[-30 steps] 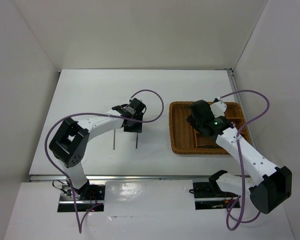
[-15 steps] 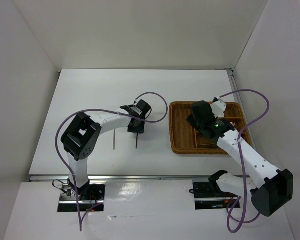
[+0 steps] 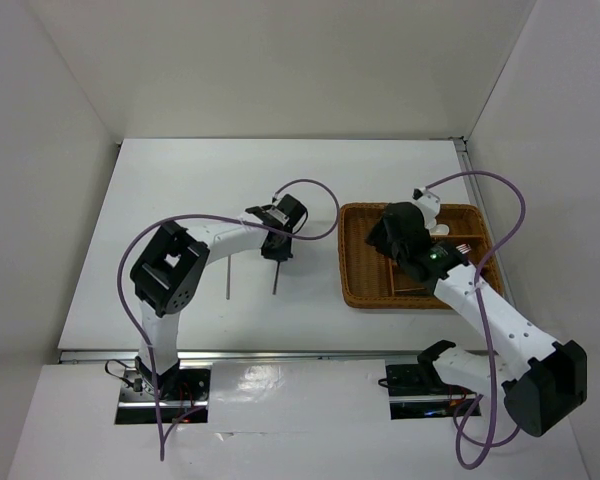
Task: Sort the eating utensils into containers
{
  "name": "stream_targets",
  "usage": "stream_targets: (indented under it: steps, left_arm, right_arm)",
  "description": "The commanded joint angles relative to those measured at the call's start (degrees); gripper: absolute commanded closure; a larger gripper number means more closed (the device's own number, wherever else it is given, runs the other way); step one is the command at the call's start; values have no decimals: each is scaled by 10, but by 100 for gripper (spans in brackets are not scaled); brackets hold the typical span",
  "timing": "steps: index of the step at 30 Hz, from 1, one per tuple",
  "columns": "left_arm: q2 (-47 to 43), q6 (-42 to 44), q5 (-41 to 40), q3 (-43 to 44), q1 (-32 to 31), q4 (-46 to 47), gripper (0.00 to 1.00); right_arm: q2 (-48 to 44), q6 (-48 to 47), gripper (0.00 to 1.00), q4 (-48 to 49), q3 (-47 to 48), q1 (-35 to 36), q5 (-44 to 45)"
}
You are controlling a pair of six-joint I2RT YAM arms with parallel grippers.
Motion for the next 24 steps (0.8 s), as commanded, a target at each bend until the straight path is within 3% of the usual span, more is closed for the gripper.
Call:
stream_targets:
  steps: [1, 13, 18, 24]
  left_arm:
    - [28, -25, 36, 1, -2, -9, 79]
    - [-96, -81, 146, 65, 4, 19, 79]
    - [-126, -99, 182, 65, 4, 36, 79]
    - [-151, -119, 209, 65, 4, 65, 79]
  right_arm:
    - [-29, -81, 43, 70, -14, 10, -69]
    - [-58, -139, 38, 127, -59, 15, -206]
    - [-35, -145, 20, 170, -71, 43, -235]
    - [8, -145, 14, 212, -65, 81, -263]
